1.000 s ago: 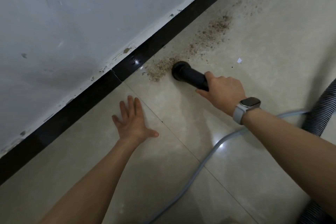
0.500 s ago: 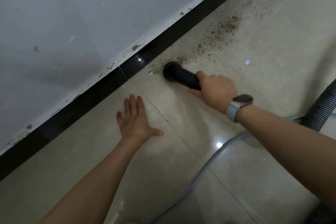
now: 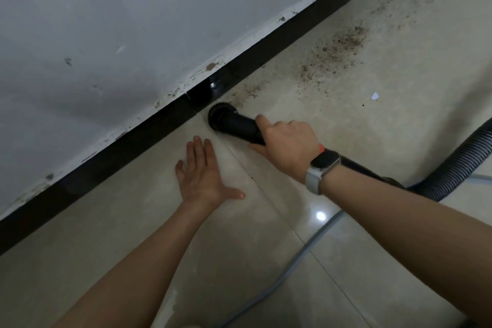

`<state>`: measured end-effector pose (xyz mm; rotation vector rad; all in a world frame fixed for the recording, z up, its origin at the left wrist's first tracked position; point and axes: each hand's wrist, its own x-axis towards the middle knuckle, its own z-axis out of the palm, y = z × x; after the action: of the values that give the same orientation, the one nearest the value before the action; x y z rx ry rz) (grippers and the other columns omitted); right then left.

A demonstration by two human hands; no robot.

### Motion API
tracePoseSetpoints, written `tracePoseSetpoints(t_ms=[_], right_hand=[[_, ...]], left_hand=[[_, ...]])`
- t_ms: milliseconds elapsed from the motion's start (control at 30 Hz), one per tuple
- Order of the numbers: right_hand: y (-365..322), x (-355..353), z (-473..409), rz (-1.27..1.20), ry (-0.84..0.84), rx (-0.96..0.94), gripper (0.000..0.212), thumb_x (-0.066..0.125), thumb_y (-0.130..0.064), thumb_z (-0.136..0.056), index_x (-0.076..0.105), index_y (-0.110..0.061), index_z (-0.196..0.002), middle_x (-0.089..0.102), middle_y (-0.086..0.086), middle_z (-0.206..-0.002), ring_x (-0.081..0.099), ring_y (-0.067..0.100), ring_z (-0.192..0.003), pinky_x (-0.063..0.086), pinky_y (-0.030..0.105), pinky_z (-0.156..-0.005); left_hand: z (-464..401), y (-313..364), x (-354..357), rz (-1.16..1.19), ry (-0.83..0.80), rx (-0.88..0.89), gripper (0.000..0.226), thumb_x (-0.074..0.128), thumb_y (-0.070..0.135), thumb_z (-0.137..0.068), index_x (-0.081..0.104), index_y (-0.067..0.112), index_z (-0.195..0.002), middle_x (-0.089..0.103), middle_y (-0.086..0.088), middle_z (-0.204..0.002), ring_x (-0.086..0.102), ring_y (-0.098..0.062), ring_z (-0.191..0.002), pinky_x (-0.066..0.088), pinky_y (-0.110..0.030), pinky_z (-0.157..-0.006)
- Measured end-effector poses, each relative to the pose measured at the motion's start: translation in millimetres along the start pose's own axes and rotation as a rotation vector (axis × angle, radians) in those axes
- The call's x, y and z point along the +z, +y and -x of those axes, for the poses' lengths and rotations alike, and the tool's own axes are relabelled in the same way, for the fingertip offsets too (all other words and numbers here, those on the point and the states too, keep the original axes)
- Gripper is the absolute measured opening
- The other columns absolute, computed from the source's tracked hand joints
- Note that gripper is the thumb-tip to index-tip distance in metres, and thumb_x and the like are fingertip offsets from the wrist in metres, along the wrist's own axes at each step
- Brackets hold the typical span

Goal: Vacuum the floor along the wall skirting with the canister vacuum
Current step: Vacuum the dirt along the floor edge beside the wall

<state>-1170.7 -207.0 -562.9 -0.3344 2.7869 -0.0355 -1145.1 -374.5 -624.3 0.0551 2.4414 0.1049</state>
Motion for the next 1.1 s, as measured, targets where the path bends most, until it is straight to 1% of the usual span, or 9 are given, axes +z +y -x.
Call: tracePoseSetpoints(t_ms=[100, 233, 433, 567, 667, 733, 900, 1033, 1100], right_hand=[[31.8, -6.5, -16.8, -0.047, 0.053, 0.154, 0.042, 0.044, -0.047, -0.096, 0.042, -0.015, -0.124, 0.064, 0.012, -0.096, 0.057, 0.028, -0.074, 0.038, 0.033, -0.059], [66.7, -10.0, -23.2, -0.018, 0.096, 0.32, 0.043, 0.045, -0.047, -0.096, 0.043, -0.013, -0.122, 0.064, 0.014, -0.095, 0.045, 0.025, -0.067, 0.033, 0.032, -0.059], [11.1, 2.8, -2.5, 0.085, 0.059, 0.031, 0.044, 0.042, -0.046, -0.098, 0.035, -0.017, -0.13, 0.061, 0.009, -0.093, 0.06, 0.028, -0.072, 0.033, 0.032, -0.054], [-22.3, 7.1, -13.6, 0.248, 0.174, -0.121, 0.043, 0.066, -0.042, -0.085, 0.055, -0.018, -0.119, 0.061, 0.004, -0.073, 0.059, 0.022, -0.054, 0.024, 0.026, -0.045], [-19.3, 9.7, -28.2, 0.179, 0.099, -0.179, 0.039, 0.04, -0.035, -0.101, 0.034, -0.017, -0.135, 0.059, 0.007, -0.093, 0.057, 0.026, -0.07, 0.026, 0.032, -0.05], [-8.7, 6.8, -31.0, 0.174, 0.149, -0.151, 0.04, 0.038, -0.035, -0.101, 0.031, -0.017, -0.136, 0.059, 0.008, -0.094, 0.058, 0.027, -0.074, 0.023, 0.031, -0.047], [44.9, -3.8, -33.3, 0.12, 0.097, 0.02, 0.041, 0.041, -0.043, -0.099, 0.036, -0.018, -0.131, 0.063, 0.012, -0.096, 0.062, 0.032, -0.08, 0.038, 0.034, -0.058], [92.2, -9.4, -31.7, 0.082, 0.123, 0.241, 0.042, 0.049, -0.045, -0.095, 0.042, -0.014, -0.124, 0.064, 0.017, -0.093, 0.06, 0.035, -0.078, 0.034, 0.034, -0.059], [92.0, -10.1, -27.3, 0.083, 0.109, 0.236, 0.043, 0.048, -0.045, -0.095, 0.041, -0.014, -0.123, 0.064, 0.016, -0.092, 0.059, 0.034, -0.075, 0.034, 0.033, -0.058]], left_hand=[[2.3, -0.6, -0.3, -0.013, 0.005, 0.02, 0.14, 0.069, 0.071, -0.06, -0.022, 0.011, -0.147, -0.031, -0.01, -0.153, -0.024, -0.024, -0.143, 0.005, -0.045, -0.116], [2.7, -1.9, -0.1, -0.009, 0.011, 0.032, 0.14, 0.069, 0.072, -0.059, -0.022, 0.012, -0.147, -0.031, -0.01, -0.153, -0.023, -0.025, -0.143, 0.004, -0.045, -0.115], [0.3, -1.9, 2.0, -0.013, 0.03, 0.017, 0.14, 0.069, 0.073, -0.058, -0.02, 0.013, -0.148, -0.028, -0.009, -0.154, -0.022, -0.025, -0.143, 0.006, -0.045, -0.114], [-0.7, -3.1, 5.6, -0.003, 0.069, 0.007, 0.14, 0.067, 0.077, -0.055, -0.012, 0.012, -0.149, -0.015, -0.008, -0.158, -0.016, -0.023, -0.145, 0.008, -0.043, -0.114], [1.2, -2.3, 5.2, 0.005, 0.059, 0.019, 0.14, 0.068, 0.075, -0.056, -0.016, 0.011, -0.148, -0.019, -0.008, -0.157, -0.016, -0.023, -0.145, 0.007, -0.043, -0.115], [0.9, -1.7, 3.3, 0.008, 0.049, 0.022, 0.14, 0.069, 0.073, -0.057, -0.018, 0.011, -0.148, -0.023, -0.009, -0.156, -0.018, -0.023, -0.145, 0.006, -0.043, -0.115], [2.0, -2.3, 1.4, 0.01, 0.024, 0.03, 0.139, 0.069, 0.071, -0.06, -0.021, 0.011, -0.147, -0.029, -0.011, -0.154, -0.023, -0.025, -0.143, 0.003, -0.044, -0.115], [2.2, -1.7, 0.7, 0.02, 0.01, 0.028, 0.14, 0.071, 0.07, -0.06, -0.022, 0.011, -0.147, -0.031, -0.01, -0.153, -0.023, -0.024, -0.143, 0.002, -0.044, -0.115], [1.7, -1.1, 0.5, 0.025, 0.006, 0.024, 0.14, 0.072, 0.069, -0.06, -0.022, 0.011, -0.147, -0.03, -0.011, -0.153, -0.024, -0.025, -0.143, 0.002, -0.045, -0.115]])
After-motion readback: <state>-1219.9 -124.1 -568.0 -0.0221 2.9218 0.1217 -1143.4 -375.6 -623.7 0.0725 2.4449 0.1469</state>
